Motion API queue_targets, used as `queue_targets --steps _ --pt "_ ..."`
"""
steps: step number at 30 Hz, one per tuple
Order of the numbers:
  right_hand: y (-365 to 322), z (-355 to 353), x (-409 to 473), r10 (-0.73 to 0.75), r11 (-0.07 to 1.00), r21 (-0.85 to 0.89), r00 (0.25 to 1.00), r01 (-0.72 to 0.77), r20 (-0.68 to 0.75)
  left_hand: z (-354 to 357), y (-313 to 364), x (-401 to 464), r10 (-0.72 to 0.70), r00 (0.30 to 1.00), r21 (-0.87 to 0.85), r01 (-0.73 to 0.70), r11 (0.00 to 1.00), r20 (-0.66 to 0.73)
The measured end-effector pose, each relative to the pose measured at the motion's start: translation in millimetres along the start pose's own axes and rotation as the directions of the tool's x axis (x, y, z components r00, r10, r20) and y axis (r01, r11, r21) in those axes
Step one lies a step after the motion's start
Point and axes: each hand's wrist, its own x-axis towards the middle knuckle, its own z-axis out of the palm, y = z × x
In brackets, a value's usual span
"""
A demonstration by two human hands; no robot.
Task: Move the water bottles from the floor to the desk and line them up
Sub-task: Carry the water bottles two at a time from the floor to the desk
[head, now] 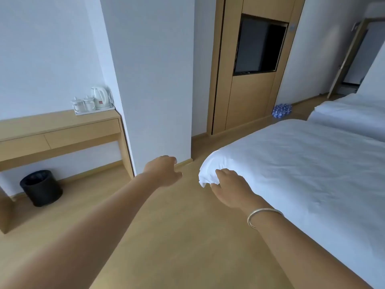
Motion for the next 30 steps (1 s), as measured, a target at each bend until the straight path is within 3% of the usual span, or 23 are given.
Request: queue_targets --steps 9,18,30 --pt "91.7 0.2 138.6 0.029 0.999 -0.019 0.999 -0.028 0.043 12.9 30.9 142.3 -0.048 0.997 0.053 0.044 0.998 0.059" --pt "134.5 17.2 253.3 0.038 0.999 -0.009 0.992 -0.037 0.119 33.2 18.6 262.9 -0.082 0.993 0.012 0.082 0.997 0.078" --pt "158.5 28.7 492.9 0.132 0.99 0.025 0.984 -0.136 0.12 20.3 -43.4 505.6 0.107 0.988 0.132 -0.122 0.984 0.111"
